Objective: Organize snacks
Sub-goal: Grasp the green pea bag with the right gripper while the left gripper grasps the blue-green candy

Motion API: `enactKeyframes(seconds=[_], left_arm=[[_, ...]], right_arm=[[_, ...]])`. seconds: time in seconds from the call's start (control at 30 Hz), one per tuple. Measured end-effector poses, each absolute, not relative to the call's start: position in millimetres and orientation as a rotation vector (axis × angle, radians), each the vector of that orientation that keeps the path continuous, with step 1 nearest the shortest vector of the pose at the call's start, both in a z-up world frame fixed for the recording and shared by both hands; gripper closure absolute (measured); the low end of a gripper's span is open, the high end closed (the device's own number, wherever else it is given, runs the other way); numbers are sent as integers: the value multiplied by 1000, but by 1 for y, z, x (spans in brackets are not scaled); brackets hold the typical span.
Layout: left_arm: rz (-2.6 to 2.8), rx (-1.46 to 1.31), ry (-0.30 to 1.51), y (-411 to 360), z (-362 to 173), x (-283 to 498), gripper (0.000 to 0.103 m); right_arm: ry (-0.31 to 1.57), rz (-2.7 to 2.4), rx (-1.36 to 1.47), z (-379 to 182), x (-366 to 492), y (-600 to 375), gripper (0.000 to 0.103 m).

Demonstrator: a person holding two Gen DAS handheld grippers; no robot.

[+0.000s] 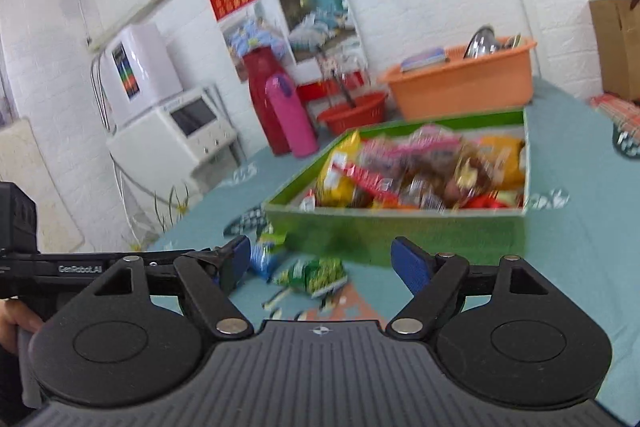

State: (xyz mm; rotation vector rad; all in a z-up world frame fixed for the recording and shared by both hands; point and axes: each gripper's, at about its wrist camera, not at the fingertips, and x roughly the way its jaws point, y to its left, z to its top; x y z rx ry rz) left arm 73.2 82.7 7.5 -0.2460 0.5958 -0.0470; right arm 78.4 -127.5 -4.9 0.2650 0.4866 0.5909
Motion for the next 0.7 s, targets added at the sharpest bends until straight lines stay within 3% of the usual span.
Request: enactKeyframes(seconds=[0.57,0.63,0.7], left_arm=[[-44,-291,596,114,-5,54,0],[-46,-287,599,114,-5,59,0],[-49,-279,602,113,-5,68,0]], right_arm=[[543,671,-125,-47,144,-38,0],[605,665,-108,-51,144,-41,23],[648,655,-87,-53,138,-49,28]])
